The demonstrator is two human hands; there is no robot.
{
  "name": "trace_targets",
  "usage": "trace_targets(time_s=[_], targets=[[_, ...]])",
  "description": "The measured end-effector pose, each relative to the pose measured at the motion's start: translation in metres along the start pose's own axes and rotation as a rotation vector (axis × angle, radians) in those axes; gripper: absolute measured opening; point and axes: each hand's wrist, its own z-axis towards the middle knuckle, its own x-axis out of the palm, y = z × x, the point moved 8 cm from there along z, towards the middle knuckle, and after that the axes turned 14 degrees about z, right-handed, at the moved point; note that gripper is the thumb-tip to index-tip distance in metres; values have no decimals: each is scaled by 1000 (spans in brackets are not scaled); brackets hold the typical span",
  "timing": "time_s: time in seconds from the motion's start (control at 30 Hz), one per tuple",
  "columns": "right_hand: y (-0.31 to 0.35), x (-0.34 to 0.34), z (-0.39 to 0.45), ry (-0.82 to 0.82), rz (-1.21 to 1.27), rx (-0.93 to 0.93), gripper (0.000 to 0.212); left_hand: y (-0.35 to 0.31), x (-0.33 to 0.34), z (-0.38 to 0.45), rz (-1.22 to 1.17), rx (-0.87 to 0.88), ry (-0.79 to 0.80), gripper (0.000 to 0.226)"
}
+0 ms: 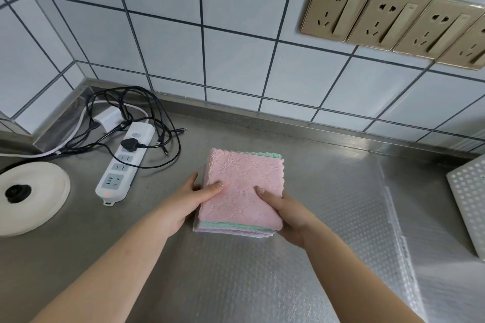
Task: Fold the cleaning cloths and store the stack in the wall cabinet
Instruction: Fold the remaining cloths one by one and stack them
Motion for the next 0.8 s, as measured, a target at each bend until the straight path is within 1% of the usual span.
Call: trace_targets(time_s=[0.03,0.1,0.17,0.27,0.37,0.47,0.57,0.67,0.8], targets=[[-1,0,0,4,9,15,74,0,1,0,-12,-4,26,104],[-2,2,1,1,24,43,76,-1,1,1,-46,-2,89,115],[-1,4,1,-1,45,58,73,-2,0,2,-77,1,119,123],[0,8,-3,12,62,49,71,-4,-3,2,-102,20,106,134],[-2,11,-12,56,88,11,71,-9,1,-4,-105,51,106,138],[-6,8,-28,100,106,-9,76,-11,8,-13,-82,62,113,140],[-15,7,-55,158,148,39,76,-7,23,-24,-89,63,159,138],[-23,4,-88,190,156,67,85,-1,46,-44,-126,67,236,130],[-29,-11,-120,177,139,-12,93,6,77,-74,-140,78,351,115]])
